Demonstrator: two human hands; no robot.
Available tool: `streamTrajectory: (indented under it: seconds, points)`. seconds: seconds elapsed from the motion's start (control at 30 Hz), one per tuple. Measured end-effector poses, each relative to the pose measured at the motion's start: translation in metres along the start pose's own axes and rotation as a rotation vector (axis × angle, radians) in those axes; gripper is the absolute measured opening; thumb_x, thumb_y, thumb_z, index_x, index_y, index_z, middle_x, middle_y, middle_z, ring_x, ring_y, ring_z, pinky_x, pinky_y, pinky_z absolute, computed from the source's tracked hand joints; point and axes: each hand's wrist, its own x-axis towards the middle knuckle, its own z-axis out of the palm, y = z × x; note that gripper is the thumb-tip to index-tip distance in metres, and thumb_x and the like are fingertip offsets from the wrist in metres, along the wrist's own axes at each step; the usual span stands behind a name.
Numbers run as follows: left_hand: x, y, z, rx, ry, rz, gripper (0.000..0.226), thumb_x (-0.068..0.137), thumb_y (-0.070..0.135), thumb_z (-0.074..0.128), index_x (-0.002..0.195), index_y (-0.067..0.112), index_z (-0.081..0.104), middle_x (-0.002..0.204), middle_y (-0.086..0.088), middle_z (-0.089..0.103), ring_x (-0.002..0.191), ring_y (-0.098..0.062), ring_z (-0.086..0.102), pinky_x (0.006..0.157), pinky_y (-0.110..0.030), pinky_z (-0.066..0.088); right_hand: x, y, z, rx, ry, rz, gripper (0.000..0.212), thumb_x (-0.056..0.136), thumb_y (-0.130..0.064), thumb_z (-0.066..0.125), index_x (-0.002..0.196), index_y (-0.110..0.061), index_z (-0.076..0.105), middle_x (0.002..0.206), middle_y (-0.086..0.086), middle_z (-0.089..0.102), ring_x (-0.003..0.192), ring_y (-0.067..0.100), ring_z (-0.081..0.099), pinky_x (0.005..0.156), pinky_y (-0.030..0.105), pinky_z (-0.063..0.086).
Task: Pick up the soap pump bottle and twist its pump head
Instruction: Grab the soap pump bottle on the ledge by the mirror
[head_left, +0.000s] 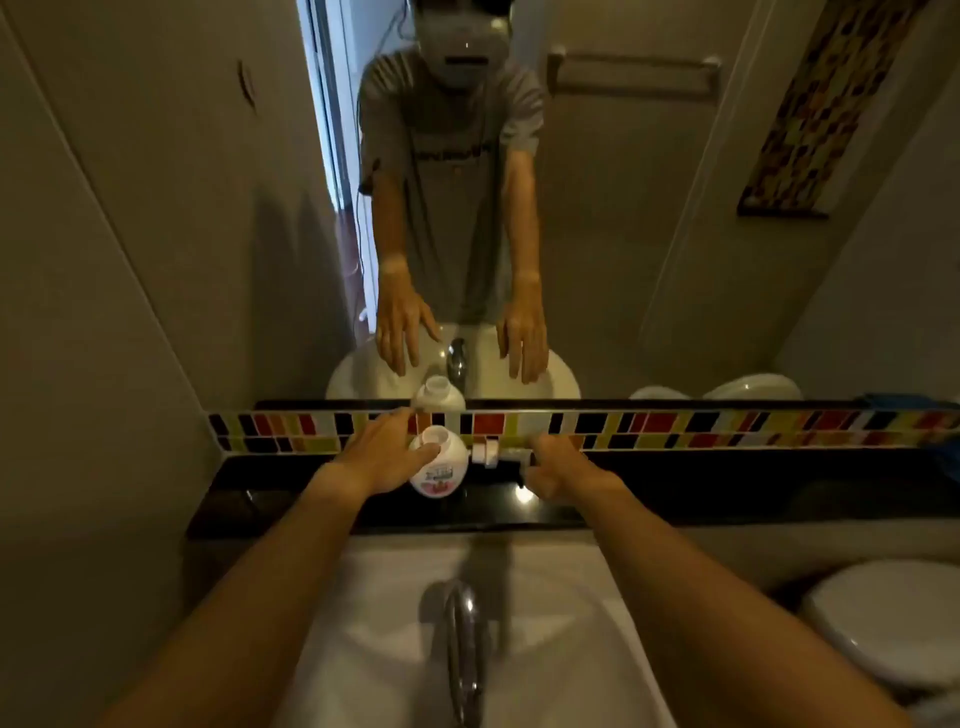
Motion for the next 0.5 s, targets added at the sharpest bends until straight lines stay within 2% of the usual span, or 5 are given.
streamTrajectory:
  seconds: [0.1,0.23,0.33,0.4,0.5]
  points:
    - [0.011,-0.016,0.023,-0.023,0.004,-0.051,0.067,0.079,0.047,0.068,0.135,0.021,0.039,0.138,-0.011,0.052,0.126,-0.033,0.050,0.104,-0.055,0.043,0.009,0.006,0.016,-0.019,0.011,-0.019,0.041,0.084,-0.015,0.063,0.124,-0.017,0.056,0.124,0.010,0.059,0.113,0.033,0.058,0.097,0.046,0.051]
    - [0.028,-0.032,0.046,-0.156,0.025,-0.074,0.084,0.069,0.048,0.077,0.136,0.023,0.034,0.136,-0.007,0.052,0.124,-0.030,0.052,0.101,-0.056,0.047,0.036,0.009,0.032,-0.141,0.081,-0.099,0.046,0.087,-0.015,0.066,0.130,-0.016,0.053,0.135,0.011,0.055,0.126,0.032,0.050,0.108,0.046,0.041]
    - [0.039,-0.034,0.056,-0.194,0.037,-0.041,0.078,0.066,0.036,0.084,0.130,0.022,0.041,0.127,-0.003,0.057,0.117,-0.025,0.056,0.098,-0.046,0.051,0.061,0.007,0.042,-0.265,0.178,-0.180,0.041,0.087,-0.022,0.066,0.126,-0.018,0.054,0.134,0.010,0.055,0.126,0.031,0.049,0.111,0.047,0.034]
    - [0.044,-0.035,0.062,-0.210,0.041,-0.030,0.073,0.065,0.036,0.085,0.124,0.022,0.043,0.119,0.001,0.058,0.108,-0.019,0.058,0.091,-0.037,0.052,0.073,0.004,0.053,-0.317,0.239,-0.209,0.036,0.087,-0.028,0.066,0.121,-0.020,0.056,0.131,0.010,0.057,0.123,0.031,0.050,0.110,0.048,0.034]
    - [0.050,-0.036,0.066,-0.283,0.052,-0.036,0.071,0.067,0.035,0.085,0.123,0.022,0.042,0.117,0.004,0.055,0.105,-0.015,0.056,0.087,-0.031,0.050,0.082,0.003,0.071,-0.270,0.239,-0.200,0.039,0.089,-0.029,0.066,0.124,-0.021,0.051,0.128,0.009,0.061,0.121,0.031,0.053,0.109,0.050,0.031]
